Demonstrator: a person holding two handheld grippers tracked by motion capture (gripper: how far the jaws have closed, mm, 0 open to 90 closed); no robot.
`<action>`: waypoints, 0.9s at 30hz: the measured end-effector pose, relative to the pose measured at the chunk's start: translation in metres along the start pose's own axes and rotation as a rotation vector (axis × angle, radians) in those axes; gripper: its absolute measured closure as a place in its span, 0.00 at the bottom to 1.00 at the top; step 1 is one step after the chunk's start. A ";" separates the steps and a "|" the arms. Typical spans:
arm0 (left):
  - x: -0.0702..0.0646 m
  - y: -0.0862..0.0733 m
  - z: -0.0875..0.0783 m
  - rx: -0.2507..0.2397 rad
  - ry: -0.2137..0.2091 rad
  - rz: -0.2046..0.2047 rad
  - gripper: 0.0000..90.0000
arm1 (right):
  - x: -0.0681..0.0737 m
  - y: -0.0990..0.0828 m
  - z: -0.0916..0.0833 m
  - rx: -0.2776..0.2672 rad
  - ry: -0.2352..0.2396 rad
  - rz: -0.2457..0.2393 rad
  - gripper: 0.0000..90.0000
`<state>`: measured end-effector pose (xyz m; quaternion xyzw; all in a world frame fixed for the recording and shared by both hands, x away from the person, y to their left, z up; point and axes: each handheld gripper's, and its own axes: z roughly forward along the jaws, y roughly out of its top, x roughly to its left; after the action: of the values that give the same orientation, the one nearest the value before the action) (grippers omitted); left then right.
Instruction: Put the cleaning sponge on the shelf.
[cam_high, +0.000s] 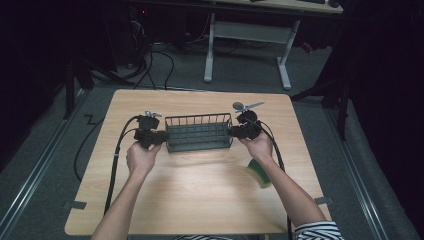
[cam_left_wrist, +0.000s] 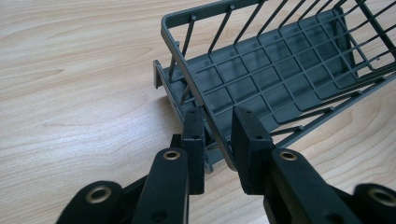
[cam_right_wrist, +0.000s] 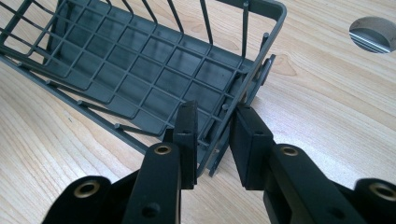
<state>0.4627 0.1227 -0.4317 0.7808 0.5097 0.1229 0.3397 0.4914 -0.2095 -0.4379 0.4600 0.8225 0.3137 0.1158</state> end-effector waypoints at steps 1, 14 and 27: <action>0.000 0.000 0.000 0.001 0.003 0.001 0.84 | 0.000 0.000 0.000 0.001 0.000 -0.001 0.81; -0.005 -0.001 -0.005 0.014 -0.003 0.018 0.85 | 0.002 -0.003 -0.004 0.020 0.007 0.010 0.81; -0.009 -0.015 -0.020 -0.019 -0.032 0.020 0.89 | 0.010 -0.011 -0.013 0.054 0.020 -0.007 0.81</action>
<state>0.4369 0.1264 -0.4252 0.7846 0.4951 0.1186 0.3538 0.4721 -0.2104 -0.4341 0.4566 0.8336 0.2956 0.0961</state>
